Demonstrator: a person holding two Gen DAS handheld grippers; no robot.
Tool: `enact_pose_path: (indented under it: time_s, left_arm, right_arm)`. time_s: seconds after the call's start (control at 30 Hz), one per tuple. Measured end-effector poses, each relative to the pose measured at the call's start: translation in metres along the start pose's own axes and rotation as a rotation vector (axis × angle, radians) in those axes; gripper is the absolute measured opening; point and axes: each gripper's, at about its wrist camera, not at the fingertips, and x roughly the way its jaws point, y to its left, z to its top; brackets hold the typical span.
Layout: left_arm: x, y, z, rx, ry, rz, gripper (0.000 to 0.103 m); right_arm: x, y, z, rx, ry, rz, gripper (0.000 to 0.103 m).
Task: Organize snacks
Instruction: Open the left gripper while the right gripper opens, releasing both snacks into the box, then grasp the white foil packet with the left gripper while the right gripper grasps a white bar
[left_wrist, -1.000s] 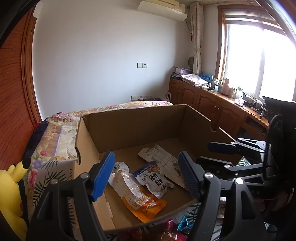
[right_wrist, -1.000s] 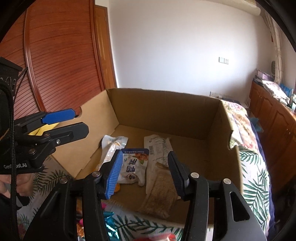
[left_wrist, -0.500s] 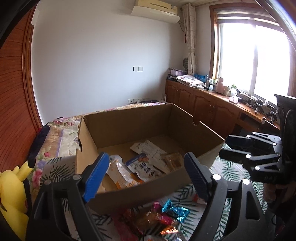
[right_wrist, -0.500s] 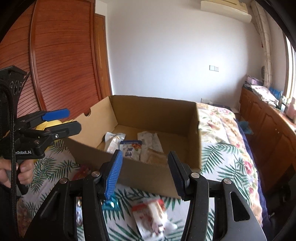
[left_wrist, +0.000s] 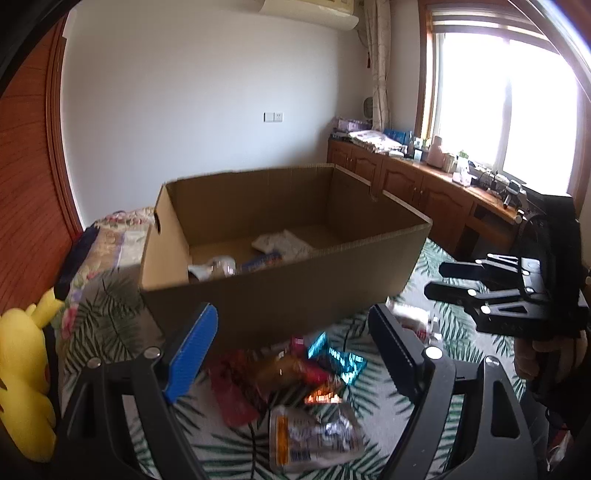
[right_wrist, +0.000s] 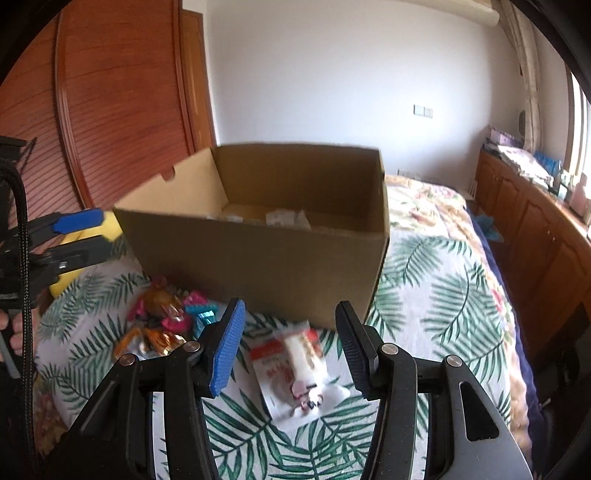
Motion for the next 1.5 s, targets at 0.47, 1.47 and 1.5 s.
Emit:
enact_pose_path:
  time_s: [0.47,1.47,1.5]
  left_arm:
    - [0.026,-0.003,-0.052,-0.044,0.145,-0.003,0.085]
    - [0.056,-0.030,-0.088,-0.017,0.282,0.066,0.085]
    - [0.056,-0.031,-0.088,-0.015,0.282,0.067,0.085]
  right_arm:
    - [0.049,-0.010,-0.028,0.016,0.123,0.009,0.047]
    - [0.057,-0.010,-0.032,-0.003,0.121,0.024,0.023]
    - [0.057,-0.010,-0.032,-0.005,0.118,0.021,0.023]
